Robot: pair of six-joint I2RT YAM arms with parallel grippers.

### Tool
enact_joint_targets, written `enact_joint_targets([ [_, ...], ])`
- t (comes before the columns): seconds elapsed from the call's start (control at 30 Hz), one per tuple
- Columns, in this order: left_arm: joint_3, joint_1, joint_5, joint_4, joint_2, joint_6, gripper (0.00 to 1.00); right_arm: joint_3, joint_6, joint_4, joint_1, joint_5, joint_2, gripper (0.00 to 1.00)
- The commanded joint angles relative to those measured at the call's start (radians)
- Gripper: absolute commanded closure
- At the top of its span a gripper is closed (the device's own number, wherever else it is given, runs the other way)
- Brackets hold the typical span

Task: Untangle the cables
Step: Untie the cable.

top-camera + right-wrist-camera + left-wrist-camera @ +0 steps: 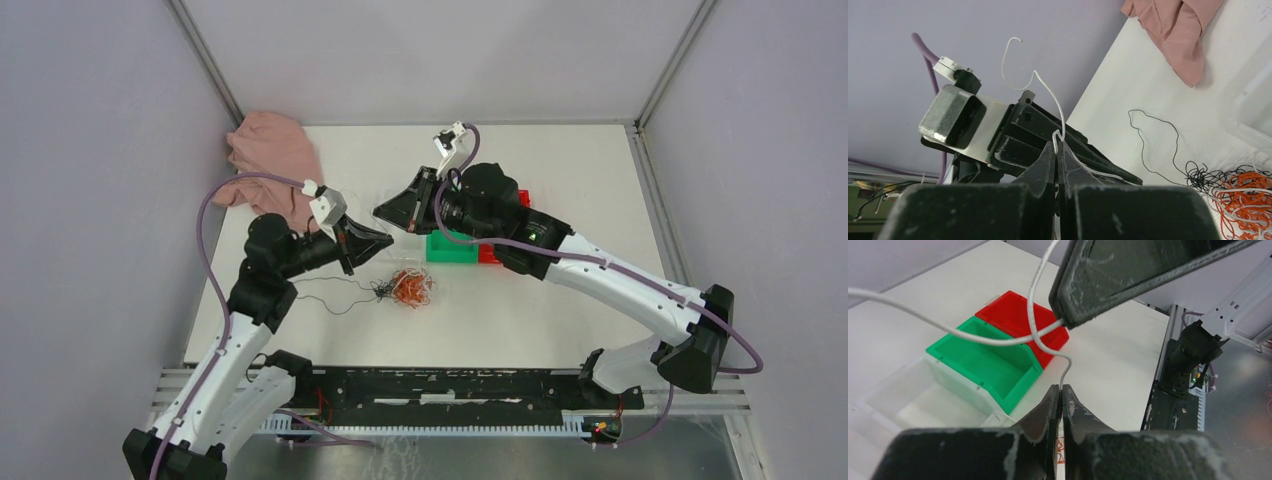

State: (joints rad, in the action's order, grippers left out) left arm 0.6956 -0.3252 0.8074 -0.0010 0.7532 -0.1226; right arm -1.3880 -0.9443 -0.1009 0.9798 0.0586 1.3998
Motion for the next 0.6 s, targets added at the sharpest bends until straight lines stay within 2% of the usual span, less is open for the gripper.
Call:
enact_joint_targets([
  [0.0, 0.009, -0.005, -0.030, 0.072, -0.020, -0.050, 0.92, 0.011, 0.030, 0.041, 0.005, -0.012, -0.047, 1.00],
  [0.03, 0.013, -0.005, -0.025, 0.074, -0.025, -0.058, 0.95, 0.014, 0.038, 0.032, 0.004, -0.008, -0.050, 0.99],
  [0.07, 0.021, -0.005, -0.017, 0.073, -0.027, -0.065, 0.97, 0.021, 0.052, 0.020, 0.002, 0.001, -0.055, 0.92],
  [0.3, 0.110, -0.005, 0.070, -0.015, -0.064, -0.075, 0.97, 0.174, 0.166, -0.073, -0.059, 0.043, -0.195, 0.33],
  [0.4, 0.135, -0.005, 0.097, -0.031, -0.075, -0.086, 0.97, 0.255, 0.256, -0.098, -0.079, 0.057, -0.269, 0.27],
  [0.57, 0.195, -0.005, 0.126, -0.044, -0.073, -0.100, 0.97, 0.392, 0.397, -0.041, -0.079, 0.177, -0.324, 0.16],
])
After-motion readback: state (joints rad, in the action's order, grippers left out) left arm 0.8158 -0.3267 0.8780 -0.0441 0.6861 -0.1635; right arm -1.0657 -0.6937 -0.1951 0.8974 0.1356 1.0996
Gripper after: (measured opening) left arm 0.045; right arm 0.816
